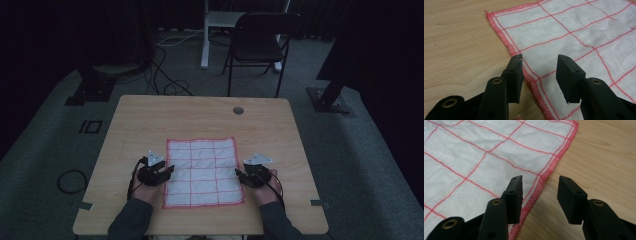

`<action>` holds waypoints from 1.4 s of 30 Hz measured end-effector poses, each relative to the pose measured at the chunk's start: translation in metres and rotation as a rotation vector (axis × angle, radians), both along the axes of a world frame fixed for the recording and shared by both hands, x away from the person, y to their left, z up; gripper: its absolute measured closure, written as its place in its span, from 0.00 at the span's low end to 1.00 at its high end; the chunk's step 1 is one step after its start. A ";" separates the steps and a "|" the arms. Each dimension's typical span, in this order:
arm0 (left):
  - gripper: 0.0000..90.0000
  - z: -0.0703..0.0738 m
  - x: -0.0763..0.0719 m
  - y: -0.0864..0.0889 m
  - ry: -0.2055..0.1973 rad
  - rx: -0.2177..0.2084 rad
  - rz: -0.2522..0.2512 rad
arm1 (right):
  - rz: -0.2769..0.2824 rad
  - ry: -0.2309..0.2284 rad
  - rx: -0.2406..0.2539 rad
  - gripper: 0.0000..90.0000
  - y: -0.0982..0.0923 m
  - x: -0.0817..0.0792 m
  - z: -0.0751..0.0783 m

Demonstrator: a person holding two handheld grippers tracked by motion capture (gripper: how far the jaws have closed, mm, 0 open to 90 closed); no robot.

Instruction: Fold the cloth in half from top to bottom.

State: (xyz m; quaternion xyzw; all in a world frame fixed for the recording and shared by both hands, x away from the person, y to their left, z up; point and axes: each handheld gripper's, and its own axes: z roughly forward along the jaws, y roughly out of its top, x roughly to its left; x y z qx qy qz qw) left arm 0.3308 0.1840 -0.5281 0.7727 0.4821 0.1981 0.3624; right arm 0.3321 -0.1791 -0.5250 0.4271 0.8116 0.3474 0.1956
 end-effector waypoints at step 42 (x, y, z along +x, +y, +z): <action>0.96 -0.008 0.005 0.003 0.091 0.002 -0.012 | -0.004 0.000 0.000 0.62 0.000 0.000 -0.001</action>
